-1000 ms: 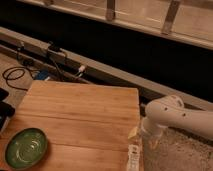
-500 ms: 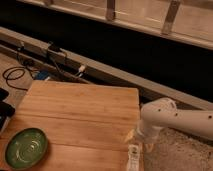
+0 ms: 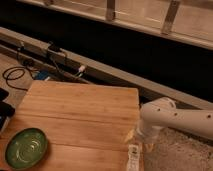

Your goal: Place the bottle in the ceramic bowl

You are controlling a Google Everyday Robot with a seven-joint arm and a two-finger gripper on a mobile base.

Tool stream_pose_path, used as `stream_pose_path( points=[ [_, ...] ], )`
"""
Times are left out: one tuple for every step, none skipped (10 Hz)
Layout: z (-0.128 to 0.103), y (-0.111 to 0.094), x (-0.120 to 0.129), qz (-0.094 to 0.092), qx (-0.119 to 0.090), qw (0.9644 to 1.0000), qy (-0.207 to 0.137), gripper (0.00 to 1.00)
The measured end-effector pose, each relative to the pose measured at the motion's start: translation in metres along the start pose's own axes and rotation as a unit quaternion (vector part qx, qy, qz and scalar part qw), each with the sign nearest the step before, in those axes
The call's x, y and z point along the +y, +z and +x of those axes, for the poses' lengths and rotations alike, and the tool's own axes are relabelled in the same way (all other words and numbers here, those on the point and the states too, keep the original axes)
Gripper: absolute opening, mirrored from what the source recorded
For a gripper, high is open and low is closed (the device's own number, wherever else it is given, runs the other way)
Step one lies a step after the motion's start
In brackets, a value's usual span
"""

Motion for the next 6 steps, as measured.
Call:
stream_pose_path(
  points=[
    [-0.002,0.008,-0.007,0.004,0.005,1.0,0.006,0.65],
    [-0.005,0.016,-0.014,0.009,0.009,0.9998,0.013,0.65],
    [-0.005,0.021,-0.016,0.013,0.014,0.9997,0.015,0.65],
    [-0.005,0.026,-0.014,0.016,0.02,0.9996,0.013,0.65],
    [-0.003,0.03,-0.012,0.017,0.024,0.9995,0.011,0.65],
    [0.0,0.03,-0.01,0.016,0.024,0.9995,0.009,0.65]
  ],
)
